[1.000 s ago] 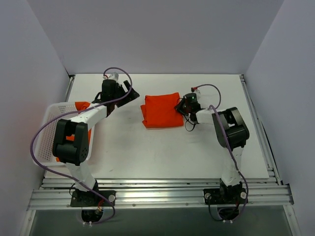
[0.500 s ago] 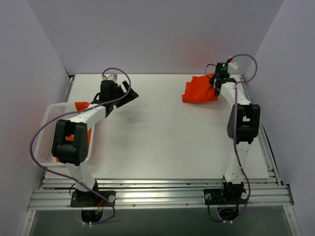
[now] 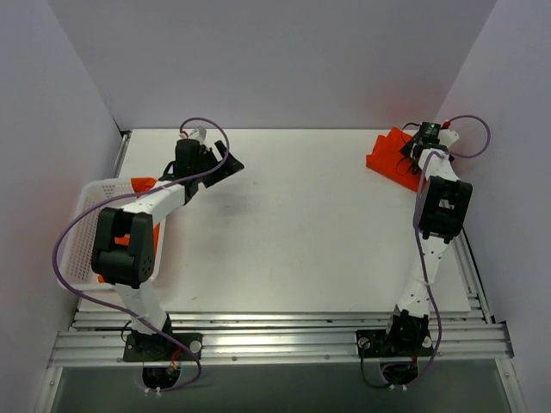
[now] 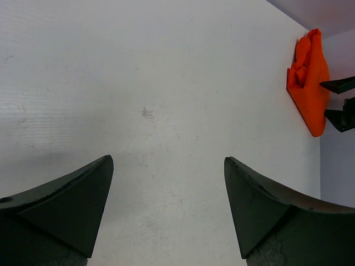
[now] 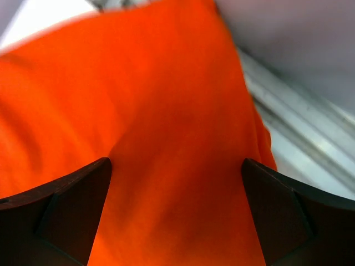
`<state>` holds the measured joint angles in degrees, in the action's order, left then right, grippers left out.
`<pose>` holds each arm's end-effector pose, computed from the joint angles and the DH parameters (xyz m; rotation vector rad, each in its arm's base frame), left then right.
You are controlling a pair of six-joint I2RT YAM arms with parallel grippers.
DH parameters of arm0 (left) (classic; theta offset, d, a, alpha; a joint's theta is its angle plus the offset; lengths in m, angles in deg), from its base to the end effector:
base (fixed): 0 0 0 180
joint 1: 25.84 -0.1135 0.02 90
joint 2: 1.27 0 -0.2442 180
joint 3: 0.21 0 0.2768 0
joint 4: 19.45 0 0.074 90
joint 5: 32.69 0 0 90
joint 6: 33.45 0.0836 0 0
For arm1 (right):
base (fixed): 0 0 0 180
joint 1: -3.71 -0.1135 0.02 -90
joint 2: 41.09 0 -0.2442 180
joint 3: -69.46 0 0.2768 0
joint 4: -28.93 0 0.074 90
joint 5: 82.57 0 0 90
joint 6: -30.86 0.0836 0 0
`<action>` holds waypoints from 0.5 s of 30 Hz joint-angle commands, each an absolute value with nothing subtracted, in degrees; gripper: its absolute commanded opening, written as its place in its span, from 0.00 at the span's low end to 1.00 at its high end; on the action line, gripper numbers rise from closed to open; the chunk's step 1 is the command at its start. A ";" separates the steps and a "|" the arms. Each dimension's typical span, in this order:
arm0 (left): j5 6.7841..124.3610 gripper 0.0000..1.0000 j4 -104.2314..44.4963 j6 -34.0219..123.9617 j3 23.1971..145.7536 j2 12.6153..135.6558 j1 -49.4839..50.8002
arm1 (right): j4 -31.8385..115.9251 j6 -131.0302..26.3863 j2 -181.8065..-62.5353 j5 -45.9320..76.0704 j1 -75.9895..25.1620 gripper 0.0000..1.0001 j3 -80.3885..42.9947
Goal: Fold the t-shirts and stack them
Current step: Neatly place the folded tshirt to the corner, then reset both grippers
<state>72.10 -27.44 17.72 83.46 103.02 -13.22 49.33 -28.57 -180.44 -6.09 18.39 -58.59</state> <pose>0.4591 -0.1247 0.1785 -0.3260 2.1308 -0.8051 0.5840 -0.1732 0.1367 0.9376 1.8882 -0.0848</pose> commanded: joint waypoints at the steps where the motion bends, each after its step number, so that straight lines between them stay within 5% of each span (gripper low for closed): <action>1: 73.05 0.89 -25.03 17.70 85.96 101.30 -13.54 | 47.00 -28.46 -169.28 -8.03 15.23 1.00 -51.30; 11: 70.49 0.89 -28.10 18.67 84.91 91.73 -13.54 | 53.93 -32.15 -139.21 -24.55 5.74 1.00 -35.91; 15: 70.32 0.89 -28.72 18.41 82.27 87.24 -13.54 | 53.75 -32.24 -124.97 -22.56 4.07 1.00 -24.67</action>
